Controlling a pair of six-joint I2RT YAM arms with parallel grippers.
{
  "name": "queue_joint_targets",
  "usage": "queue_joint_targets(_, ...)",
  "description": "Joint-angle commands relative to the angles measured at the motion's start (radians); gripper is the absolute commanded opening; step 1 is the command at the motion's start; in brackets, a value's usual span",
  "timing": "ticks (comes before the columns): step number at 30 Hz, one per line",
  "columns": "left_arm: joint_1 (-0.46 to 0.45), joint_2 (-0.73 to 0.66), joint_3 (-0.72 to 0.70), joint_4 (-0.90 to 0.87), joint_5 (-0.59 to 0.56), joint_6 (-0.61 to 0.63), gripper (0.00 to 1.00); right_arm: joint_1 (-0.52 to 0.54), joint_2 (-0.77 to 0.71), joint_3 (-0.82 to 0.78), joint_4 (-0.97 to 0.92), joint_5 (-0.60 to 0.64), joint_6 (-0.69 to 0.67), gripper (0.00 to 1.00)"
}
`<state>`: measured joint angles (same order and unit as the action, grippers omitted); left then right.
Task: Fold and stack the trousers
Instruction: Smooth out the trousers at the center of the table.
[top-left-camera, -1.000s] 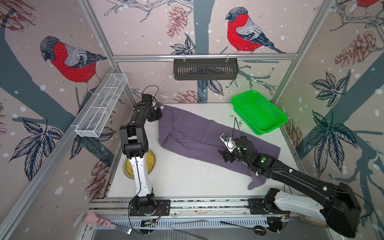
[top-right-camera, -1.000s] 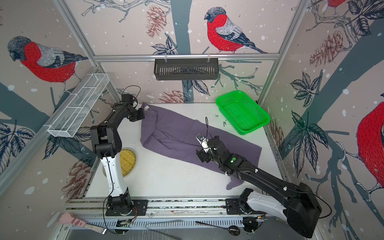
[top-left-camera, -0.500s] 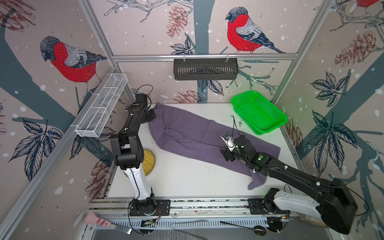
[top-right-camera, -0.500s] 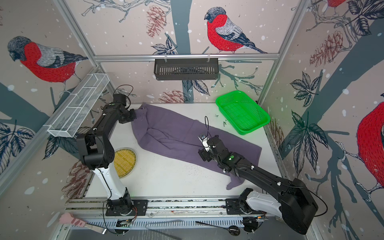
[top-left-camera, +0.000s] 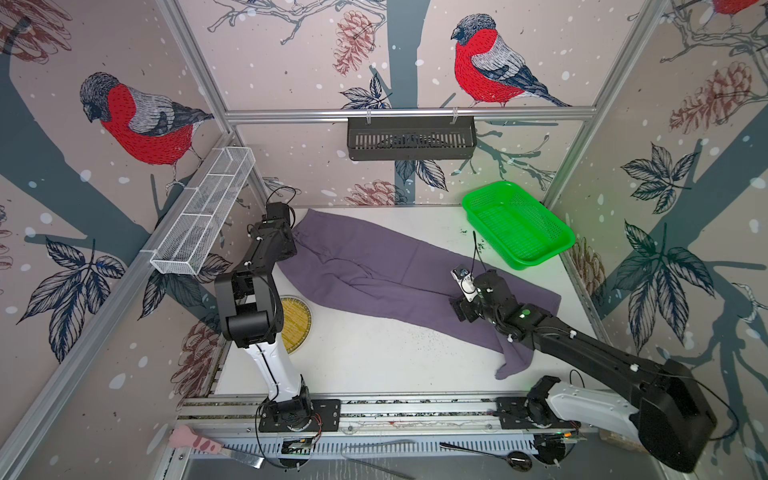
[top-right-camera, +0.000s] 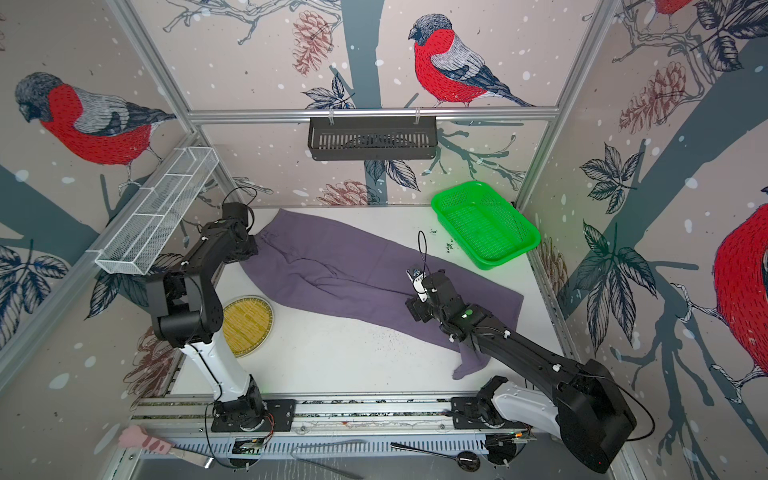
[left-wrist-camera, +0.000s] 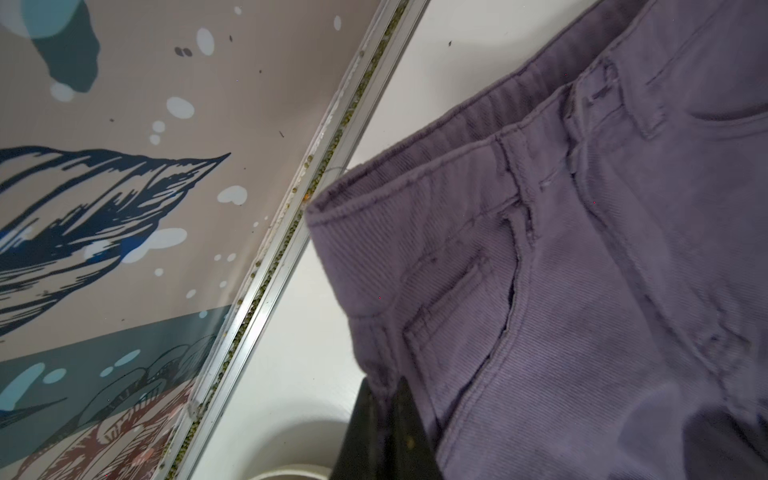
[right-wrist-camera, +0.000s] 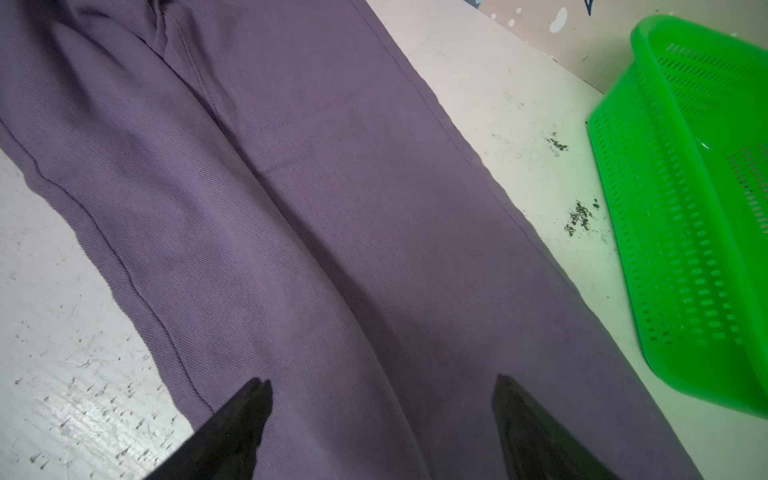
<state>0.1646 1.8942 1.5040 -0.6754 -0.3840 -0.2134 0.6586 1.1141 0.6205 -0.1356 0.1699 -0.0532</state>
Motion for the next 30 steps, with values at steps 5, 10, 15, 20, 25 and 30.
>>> queue_joint_targets(5,0.003,0.026,0.007,0.005,-0.131,0.000,0.23,-0.042,-0.062,0.007,-0.054,-0.008,0.064,0.87)
queue_joint_targets(10,-0.007,0.000,0.016,-0.010,-0.071,0.006,0.47,-0.101,-0.110,0.019,-0.073,-0.091,0.185,0.86)
queue_joint_targets(15,-0.027,-0.078,-0.007,-0.008,0.096,0.004,0.58,-0.117,-0.127,0.056,-0.152,-0.148,0.350,0.88)
queue_joint_targets(20,-0.062,-0.154,-0.109,0.068,0.376,-0.041,0.62,-0.120,-0.160,0.092,-0.296,-0.117,0.551,0.89)
queue_joint_targets(25,-0.129,-0.210,-0.240,0.165,0.511,-0.103,0.63,-0.122,-0.227,0.066,-0.422,-0.069,0.804,0.87)
queue_joint_targets(30,-0.179,-0.269,-0.384,0.258,0.593,-0.154,0.64,-0.124,-0.273,0.073,-0.618,0.030,1.037,0.85)
